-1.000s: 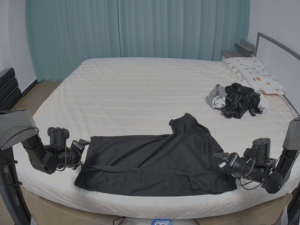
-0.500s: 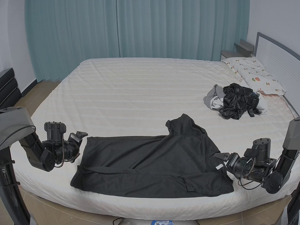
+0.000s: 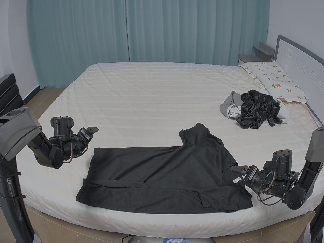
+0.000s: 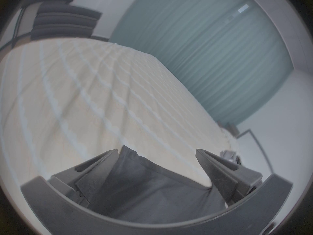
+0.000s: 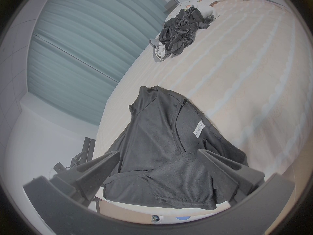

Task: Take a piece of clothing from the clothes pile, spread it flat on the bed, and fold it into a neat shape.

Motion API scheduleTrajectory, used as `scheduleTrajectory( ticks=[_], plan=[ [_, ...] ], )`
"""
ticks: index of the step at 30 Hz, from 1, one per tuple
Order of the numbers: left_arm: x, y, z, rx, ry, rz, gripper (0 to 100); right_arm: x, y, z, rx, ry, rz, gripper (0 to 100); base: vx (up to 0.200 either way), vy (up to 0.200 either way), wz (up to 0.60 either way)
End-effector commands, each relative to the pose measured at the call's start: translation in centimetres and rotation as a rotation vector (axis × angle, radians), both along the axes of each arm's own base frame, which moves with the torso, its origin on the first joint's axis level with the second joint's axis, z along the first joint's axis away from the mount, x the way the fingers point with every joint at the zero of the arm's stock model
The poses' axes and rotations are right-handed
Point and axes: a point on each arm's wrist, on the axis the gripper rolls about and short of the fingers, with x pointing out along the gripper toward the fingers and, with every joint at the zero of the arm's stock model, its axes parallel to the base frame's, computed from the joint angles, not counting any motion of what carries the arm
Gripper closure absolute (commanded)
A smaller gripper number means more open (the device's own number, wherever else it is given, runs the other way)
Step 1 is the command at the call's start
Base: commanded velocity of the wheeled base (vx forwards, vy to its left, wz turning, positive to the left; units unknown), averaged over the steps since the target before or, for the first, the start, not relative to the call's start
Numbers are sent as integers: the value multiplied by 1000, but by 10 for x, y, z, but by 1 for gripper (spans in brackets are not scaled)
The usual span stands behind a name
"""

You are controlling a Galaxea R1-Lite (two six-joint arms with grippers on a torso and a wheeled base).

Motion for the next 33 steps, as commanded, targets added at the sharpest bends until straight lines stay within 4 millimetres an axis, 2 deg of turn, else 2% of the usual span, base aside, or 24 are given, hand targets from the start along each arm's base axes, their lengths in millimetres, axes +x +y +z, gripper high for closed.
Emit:
scheduleTrajectory(
  ticks=[1,4,11,33],
  plan=[
    [27,3,-54,141,47,-98,0,2,0,-6,-10,18,1,0,0,0,0],
    [37,6,-60,176,25,-109,0,2,0,-8,-17,24,2,0,0,0,0],
    [40,5,-62,151,-16,-172,0,5,1,-14,-23,41,3,0,0,0,0],
    [36,3,-65,153,-1,-169,0,6,3,-16,-33,39,14,0,0,0,0]
  ],
)
